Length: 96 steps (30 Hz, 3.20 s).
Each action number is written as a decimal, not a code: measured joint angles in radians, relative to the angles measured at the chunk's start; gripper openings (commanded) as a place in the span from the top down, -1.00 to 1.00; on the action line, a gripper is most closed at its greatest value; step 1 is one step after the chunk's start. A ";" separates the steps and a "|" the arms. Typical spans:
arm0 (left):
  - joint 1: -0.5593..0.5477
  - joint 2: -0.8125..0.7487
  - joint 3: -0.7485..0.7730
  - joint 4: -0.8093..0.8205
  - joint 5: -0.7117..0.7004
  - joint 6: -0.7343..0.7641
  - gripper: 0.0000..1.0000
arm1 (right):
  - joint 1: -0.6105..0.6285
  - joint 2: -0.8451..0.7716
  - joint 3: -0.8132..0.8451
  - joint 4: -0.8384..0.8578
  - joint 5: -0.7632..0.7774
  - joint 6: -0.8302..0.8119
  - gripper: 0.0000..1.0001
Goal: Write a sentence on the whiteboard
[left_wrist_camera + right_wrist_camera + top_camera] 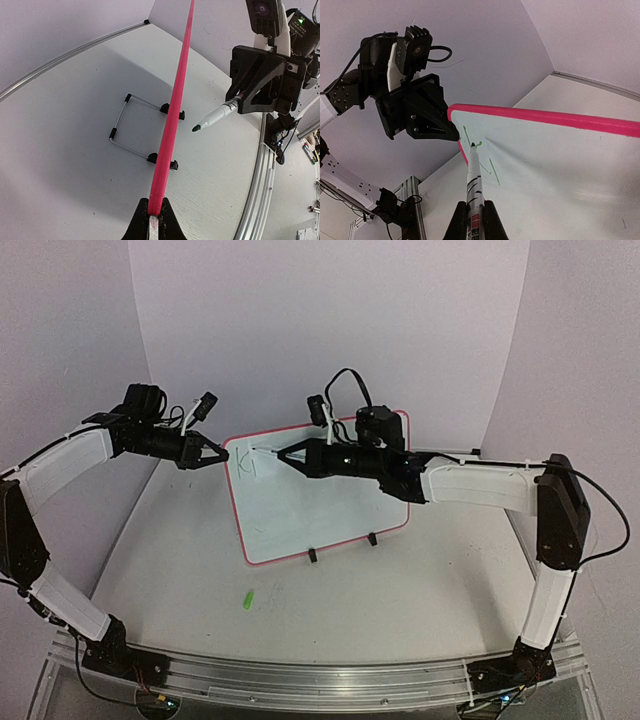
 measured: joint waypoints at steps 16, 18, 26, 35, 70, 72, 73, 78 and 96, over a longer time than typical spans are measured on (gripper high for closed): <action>0.000 0.000 0.000 0.000 0.001 0.000 1.00 | 0.000 0.032 0.020 -0.008 0.009 0.000 1.00; 0.000 0.000 0.000 0.000 0.001 0.000 1.00 | 0.000 0.034 0.020 -0.008 0.012 0.000 1.00; 0.000 0.000 0.000 0.000 0.001 0.000 1.00 | 0.000 0.034 0.020 -0.008 0.023 0.000 1.00; 0.000 0.000 0.000 0.000 0.001 0.000 1.00 | 0.000 0.023 -0.002 0.008 -0.003 -0.006 1.00; 0.000 0.000 0.000 0.000 0.001 0.000 1.00 | -0.005 0.006 -0.036 -0.030 0.034 -0.026 1.00; 0.000 0.000 0.000 0.000 0.001 0.000 1.00 | -0.005 0.006 -0.036 -0.030 0.035 -0.026 1.00; 0.000 0.000 0.000 0.000 0.001 0.000 1.00 | -0.005 0.006 -0.036 -0.030 0.036 -0.026 1.00; 0.000 0.000 0.000 0.000 0.001 0.000 1.00 | -0.005 0.006 -0.043 -0.029 0.037 -0.026 1.00; 0.000 0.000 0.000 0.000 0.000 0.000 1.00 | -0.005 0.006 -0.085 -0.032 0.025 -0.023 1.00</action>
